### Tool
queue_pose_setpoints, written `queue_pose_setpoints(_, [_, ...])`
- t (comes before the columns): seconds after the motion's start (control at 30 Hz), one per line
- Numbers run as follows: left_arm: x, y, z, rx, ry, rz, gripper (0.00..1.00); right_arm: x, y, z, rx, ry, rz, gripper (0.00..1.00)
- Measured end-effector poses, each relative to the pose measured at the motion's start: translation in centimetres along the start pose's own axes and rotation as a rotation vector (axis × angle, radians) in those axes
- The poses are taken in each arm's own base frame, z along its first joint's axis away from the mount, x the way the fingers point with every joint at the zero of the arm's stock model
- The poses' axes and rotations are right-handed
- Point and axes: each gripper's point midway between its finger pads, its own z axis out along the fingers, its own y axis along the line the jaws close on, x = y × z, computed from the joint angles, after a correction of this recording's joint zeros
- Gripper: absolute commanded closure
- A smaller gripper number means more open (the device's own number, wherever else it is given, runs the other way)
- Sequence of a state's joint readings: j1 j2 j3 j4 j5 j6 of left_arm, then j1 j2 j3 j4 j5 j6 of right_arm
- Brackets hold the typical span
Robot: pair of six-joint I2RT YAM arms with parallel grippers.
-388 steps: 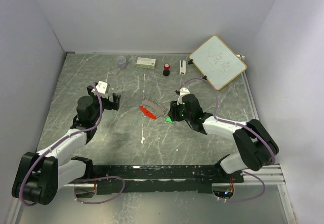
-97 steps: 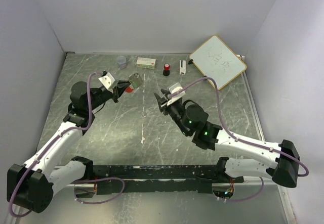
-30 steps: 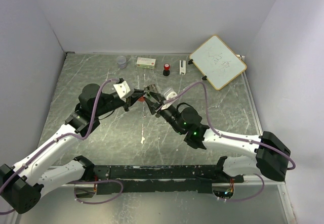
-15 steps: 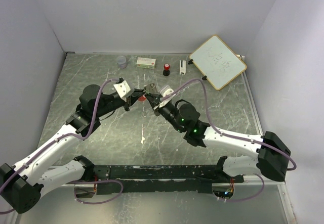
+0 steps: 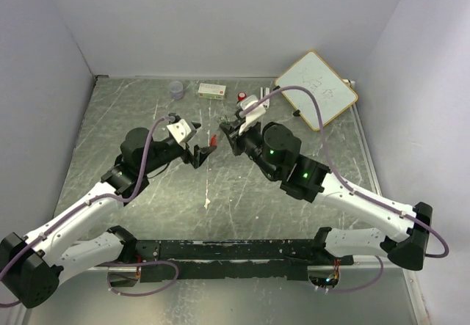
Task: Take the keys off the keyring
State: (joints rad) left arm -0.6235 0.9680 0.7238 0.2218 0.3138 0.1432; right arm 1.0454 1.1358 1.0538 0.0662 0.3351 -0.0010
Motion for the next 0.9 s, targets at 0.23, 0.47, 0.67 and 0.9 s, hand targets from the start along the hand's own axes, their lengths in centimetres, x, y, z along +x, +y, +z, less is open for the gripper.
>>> queue_pose_setpoints(0.23, [-0.4, -0.4, -0.5, 0.008, -0.026, -0.013, 0.01, -3.4, -0.8, -0.1, 0.050, 0.061, 0.042, 1.00])
queue_pose_setpoints(0.47, [-2.7, -0.2, -1.0, -0.004, -0.102, 0.005, 0.01, -2.3, 0.0, 0.7, 0.049, 0.244, 0.054, 1.00])
queue_pose_setpoints(0.67, [-4.8, -0.1, -1.8, -0.018, -0.167, 0.019, 0.06, -0.8, 0.7, 0.0, 0.022, 0.383, 0.049, 1.00])
queue_pose_setpoints(0.9, [-5.5, 0.5, -2.0, -0.052, -0.200, 0.021, 0.27, -1.2, 1.4, -0.6, -0.025, 0.467, 0.042, 1.00])
